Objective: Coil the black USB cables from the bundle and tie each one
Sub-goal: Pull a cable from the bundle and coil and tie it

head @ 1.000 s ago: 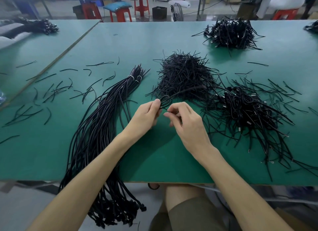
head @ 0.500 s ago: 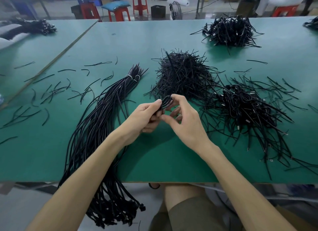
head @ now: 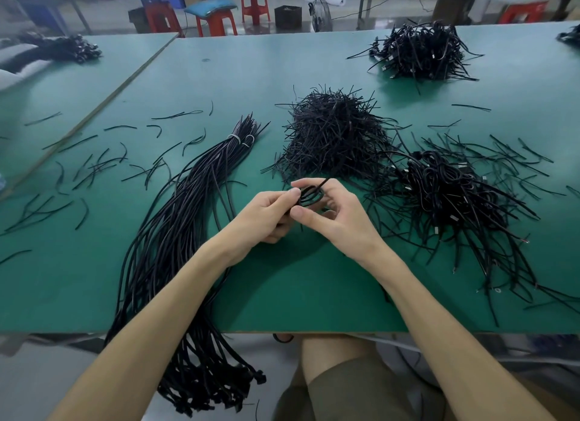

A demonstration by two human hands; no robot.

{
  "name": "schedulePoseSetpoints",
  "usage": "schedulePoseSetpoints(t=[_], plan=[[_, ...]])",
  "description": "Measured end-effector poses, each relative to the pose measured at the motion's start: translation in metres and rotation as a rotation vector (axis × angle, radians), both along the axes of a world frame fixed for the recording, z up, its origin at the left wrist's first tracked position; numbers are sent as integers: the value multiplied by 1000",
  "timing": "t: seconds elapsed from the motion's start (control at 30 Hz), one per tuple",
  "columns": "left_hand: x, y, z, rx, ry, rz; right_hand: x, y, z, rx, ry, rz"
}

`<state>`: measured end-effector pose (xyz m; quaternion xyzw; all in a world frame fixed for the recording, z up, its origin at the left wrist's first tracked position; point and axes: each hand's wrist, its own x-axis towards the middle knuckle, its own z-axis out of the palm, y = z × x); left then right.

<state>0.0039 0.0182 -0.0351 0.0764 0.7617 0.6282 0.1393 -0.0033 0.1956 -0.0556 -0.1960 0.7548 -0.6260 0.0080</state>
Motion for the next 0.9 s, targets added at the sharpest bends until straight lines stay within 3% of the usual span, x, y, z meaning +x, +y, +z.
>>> schedulePoseSetpoints(t=[0.43,0.9], plan=[[4,2,2,-68,7,12,-4,2,-6,28,39,-110],[1,6,-5,-134,189,187,5,-4,-1,157,93,-134]])
